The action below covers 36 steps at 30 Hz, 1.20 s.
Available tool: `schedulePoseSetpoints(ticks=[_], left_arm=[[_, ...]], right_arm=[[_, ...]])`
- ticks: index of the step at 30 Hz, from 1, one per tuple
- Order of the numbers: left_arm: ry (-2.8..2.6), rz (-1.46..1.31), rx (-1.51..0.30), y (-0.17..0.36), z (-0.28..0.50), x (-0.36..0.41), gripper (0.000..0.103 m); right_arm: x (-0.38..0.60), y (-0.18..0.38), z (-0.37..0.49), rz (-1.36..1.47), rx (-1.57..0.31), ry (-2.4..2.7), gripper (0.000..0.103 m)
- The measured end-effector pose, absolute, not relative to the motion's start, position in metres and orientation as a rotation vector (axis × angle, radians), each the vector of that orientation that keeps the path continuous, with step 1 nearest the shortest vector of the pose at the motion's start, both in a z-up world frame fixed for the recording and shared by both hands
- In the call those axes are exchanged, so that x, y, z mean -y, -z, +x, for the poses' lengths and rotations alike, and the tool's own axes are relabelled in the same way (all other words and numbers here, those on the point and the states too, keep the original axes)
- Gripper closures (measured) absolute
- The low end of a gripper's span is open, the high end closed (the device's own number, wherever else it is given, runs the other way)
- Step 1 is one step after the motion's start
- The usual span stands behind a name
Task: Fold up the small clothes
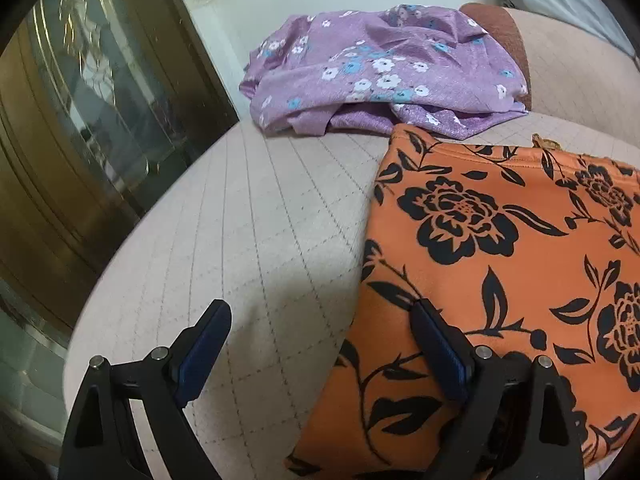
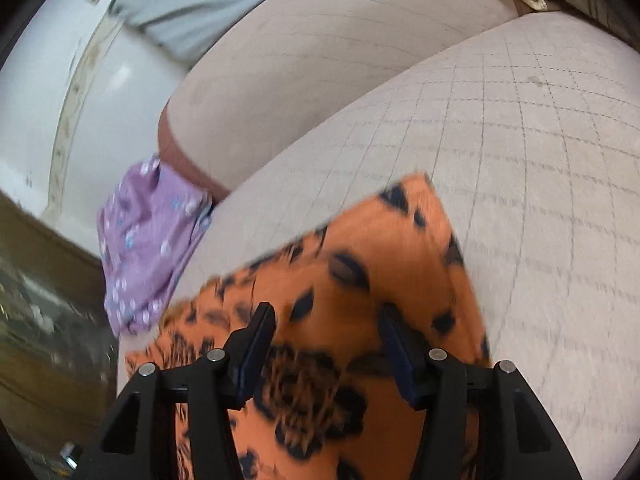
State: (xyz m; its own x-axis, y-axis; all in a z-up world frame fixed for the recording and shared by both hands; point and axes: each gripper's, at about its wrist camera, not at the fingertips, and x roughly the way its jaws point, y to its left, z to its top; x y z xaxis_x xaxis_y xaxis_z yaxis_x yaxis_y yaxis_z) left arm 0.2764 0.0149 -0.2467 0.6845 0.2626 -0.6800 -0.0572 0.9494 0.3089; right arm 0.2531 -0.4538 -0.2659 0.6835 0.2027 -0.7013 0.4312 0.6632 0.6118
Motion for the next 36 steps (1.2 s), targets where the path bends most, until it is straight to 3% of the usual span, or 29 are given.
schedulePoseSetpoints(ticks=[6, 17, 26, 33, 35, 36], left_arm=[[-0.168, 0.224, -0.779, 0.238, 0.281, -0.016, 0.012], [-0.134, 0.138, -0.735, 0.215, 0.256, -0.018, 0.012], [-0.062, 0.145, -0.702, 0.200, 0.213, -0.010, 0.012], [-0.034, 0.174, -0.677, 0.195, 0.194, 0.001, 0.012], [-0.035, 0.184, -0.687, 0.197, 0.194, 0.003, 0.012], [-0.036, 0.181, -0.697, 0.199, 0.196, 0.002, 0.012]], right_arm=[[0.475, 0.262, 0.250, 0.933, -0.808, 0.195, 0.047], [0.443, 0.177, 0.157, 0.802, -0.693, 0.178, 0.045], [0.448, 0.178, 0.070, 0.845, -0.697, 0.192, 0.045], [0.443, 0.175, 0.061, 0.829, -0.684, 0.173, 0.044], [0.436, 0.176, 0.063, 0.809, -0.691, 0.154, 0.052], [0.433, 0.177, 0.064, 0.797, -0.698, 0.149, 0.065]])
